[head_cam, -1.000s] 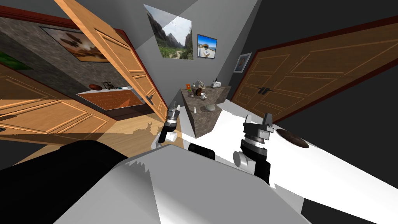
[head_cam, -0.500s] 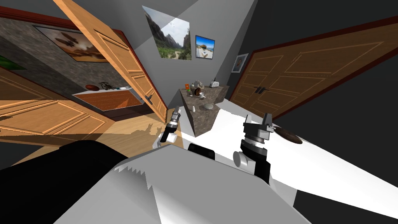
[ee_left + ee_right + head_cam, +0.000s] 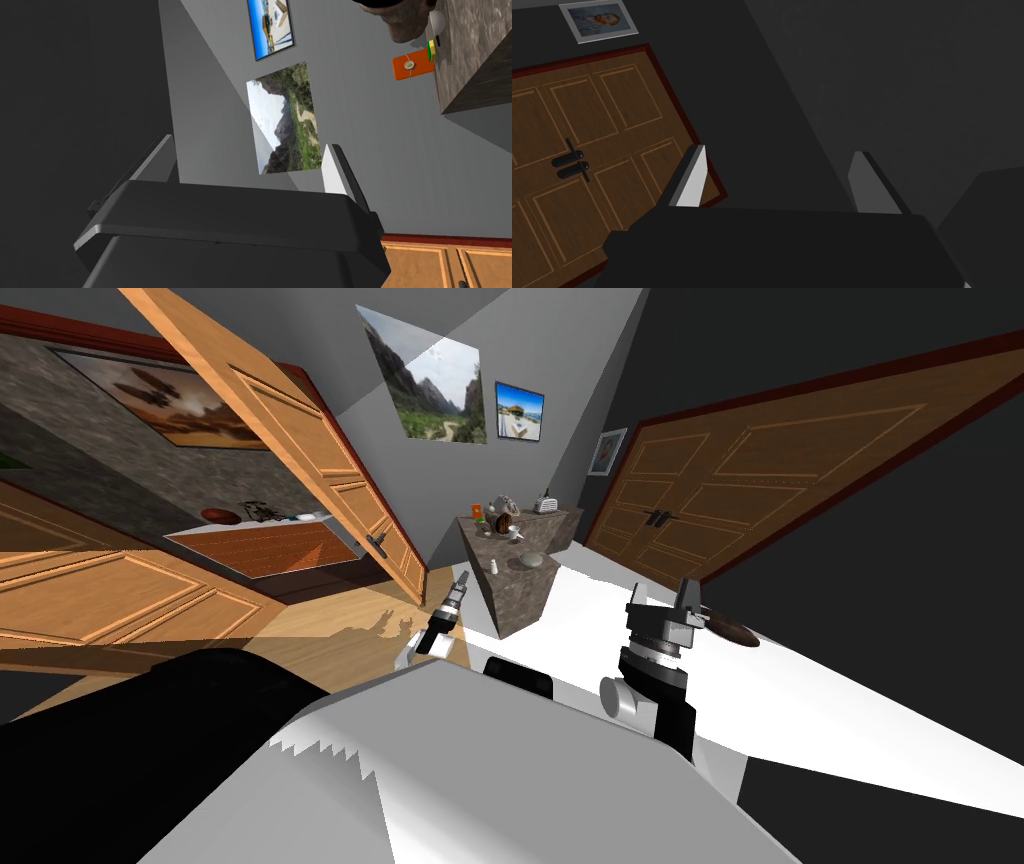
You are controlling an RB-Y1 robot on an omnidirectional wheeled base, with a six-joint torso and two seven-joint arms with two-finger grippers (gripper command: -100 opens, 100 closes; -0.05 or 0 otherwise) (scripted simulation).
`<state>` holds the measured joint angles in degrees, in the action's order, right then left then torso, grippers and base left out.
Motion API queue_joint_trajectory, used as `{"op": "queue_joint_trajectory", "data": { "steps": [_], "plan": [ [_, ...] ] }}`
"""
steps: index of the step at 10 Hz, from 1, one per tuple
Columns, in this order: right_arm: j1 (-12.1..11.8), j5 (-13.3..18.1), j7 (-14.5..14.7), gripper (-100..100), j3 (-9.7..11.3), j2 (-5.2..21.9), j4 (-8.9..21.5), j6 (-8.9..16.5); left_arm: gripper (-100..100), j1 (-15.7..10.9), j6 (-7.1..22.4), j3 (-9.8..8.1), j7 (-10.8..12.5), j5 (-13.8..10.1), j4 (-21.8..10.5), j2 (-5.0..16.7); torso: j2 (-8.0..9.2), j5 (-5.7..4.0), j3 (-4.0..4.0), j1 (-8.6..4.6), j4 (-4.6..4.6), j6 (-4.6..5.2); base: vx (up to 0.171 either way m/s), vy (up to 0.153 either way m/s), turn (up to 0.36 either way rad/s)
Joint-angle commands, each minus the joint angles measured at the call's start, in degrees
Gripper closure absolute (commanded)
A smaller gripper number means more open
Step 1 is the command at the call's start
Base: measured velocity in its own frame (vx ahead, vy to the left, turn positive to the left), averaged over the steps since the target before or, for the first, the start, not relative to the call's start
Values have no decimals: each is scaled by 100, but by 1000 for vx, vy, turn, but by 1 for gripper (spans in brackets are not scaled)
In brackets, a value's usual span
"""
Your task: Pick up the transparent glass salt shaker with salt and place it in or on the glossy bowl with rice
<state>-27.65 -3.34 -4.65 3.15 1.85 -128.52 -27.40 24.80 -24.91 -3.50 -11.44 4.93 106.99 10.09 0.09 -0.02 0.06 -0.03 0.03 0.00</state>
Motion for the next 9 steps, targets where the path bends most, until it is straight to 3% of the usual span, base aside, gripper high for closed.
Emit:
{"op": "queue_joint_trajectory", "data": {
  "steps": [1, 4, 5, 9],
  "plan": [
    [0, 0, 0, 0, 0, 0, 0, 0, -100, -47, 11, 1, -91, 63, -169, 20, 0, 0, 0, 0, 0, 0, -10, 0, -20],
    [0, 0, 0, 0, 0, 0, 0, 0, -100, -202, 73, 22, -432, 371, -686, 194, -10, 2, -6, 10, -2, 1, 5, 10, -64],
    [-1, 0, 0, 0, 0, 0, 0, 0, -100, -202, 73, 22, -432, 371, -724, 194, -13, 3, -7, 13, -3, 0, 11, 18, -19],
    [-1, 0, 0, 0, -1, 1, 0, 0, -100, -496, 112, 97, -873, 826, -1424, 467, -29, 5, -16, 22, -6, 0, 44, 36, -71]
  ]
}}
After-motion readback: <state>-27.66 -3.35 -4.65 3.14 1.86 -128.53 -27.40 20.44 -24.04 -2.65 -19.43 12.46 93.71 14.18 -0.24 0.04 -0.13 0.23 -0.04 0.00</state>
